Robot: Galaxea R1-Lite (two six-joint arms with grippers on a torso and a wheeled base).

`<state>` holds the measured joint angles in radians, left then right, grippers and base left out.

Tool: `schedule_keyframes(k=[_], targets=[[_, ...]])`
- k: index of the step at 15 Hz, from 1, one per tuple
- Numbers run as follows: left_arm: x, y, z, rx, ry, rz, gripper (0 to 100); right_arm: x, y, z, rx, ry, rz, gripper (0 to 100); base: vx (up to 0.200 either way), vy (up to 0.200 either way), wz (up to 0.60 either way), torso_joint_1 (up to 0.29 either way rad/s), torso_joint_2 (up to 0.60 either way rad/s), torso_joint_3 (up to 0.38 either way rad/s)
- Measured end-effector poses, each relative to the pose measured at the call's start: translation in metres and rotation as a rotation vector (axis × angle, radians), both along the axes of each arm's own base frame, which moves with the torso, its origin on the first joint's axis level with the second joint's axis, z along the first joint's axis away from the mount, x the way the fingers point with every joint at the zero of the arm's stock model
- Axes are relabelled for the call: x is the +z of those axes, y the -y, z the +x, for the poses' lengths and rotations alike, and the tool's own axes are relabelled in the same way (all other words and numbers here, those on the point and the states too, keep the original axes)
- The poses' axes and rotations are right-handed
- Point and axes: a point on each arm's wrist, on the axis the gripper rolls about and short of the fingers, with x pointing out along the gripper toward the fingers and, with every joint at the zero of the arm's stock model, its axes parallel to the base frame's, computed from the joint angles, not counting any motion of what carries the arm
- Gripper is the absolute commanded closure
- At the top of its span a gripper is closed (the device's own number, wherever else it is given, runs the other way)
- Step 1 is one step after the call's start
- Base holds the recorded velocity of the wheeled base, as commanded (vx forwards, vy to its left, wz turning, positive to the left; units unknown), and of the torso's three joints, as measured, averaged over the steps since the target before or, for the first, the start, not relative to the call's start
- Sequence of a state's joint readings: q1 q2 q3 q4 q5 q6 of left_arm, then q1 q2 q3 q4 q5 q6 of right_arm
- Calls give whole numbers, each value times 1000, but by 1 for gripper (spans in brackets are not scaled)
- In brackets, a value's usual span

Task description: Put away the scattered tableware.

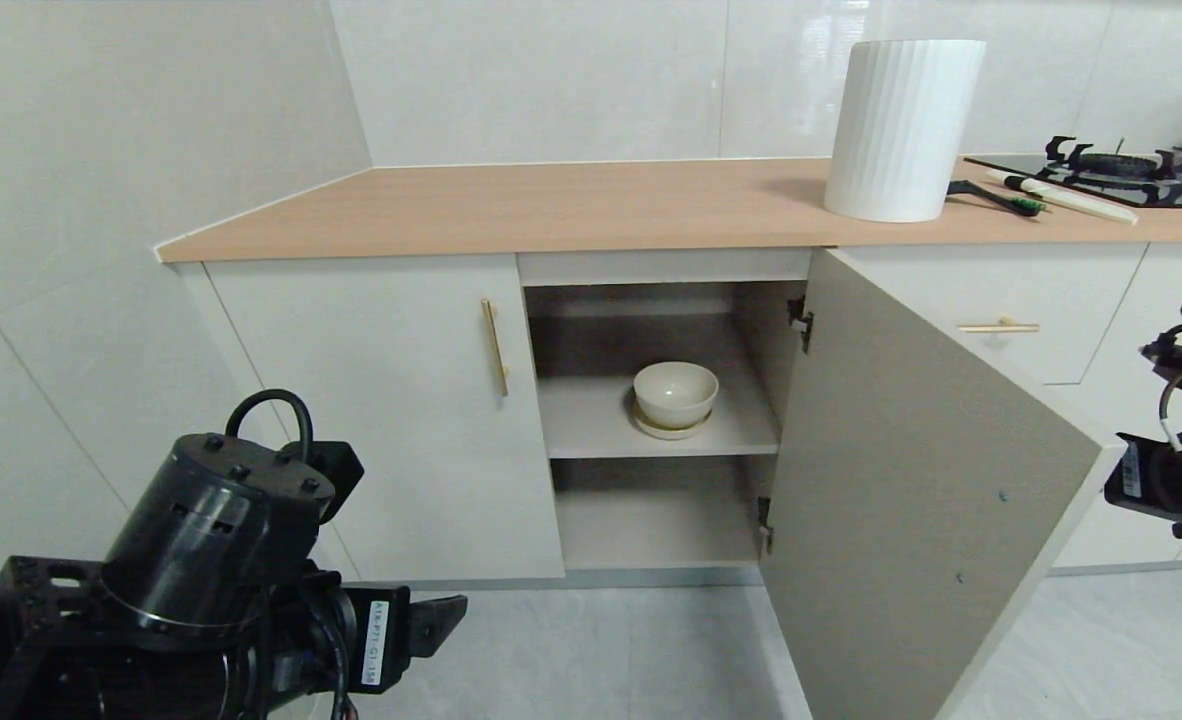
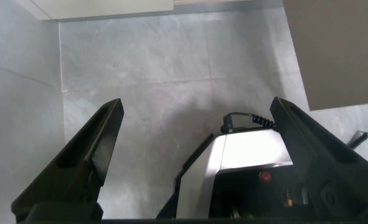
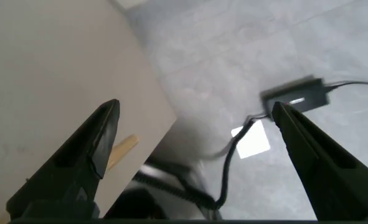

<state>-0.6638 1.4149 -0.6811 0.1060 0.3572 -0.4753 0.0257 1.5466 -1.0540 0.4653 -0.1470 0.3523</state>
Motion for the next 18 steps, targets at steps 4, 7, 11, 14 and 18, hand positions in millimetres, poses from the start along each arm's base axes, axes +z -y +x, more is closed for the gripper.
schedule_keyframes(k=[4,7,11,14,18], targets=[[3,0,1,5,17,-11,0,-4,-41,4,140,2,31,0,0,0,0,0,0,0],[9,-5,3,26,45,-30,0,-6,-92,16,315,92,76,0,0,0,0,0,0,0],[15,-6,3,32,78,-54,0,-18,-156,38,487,130,121,0,0,0,0,0,0,0],[16,-6,2,31,83,-56,0,-31,-179,50,510,136,155,0,0,0,0,0,0,0],[14,-6,2,26,78,-49,0,-50,-187,59,498,96,155,0,0,0,0,0,0,0]])
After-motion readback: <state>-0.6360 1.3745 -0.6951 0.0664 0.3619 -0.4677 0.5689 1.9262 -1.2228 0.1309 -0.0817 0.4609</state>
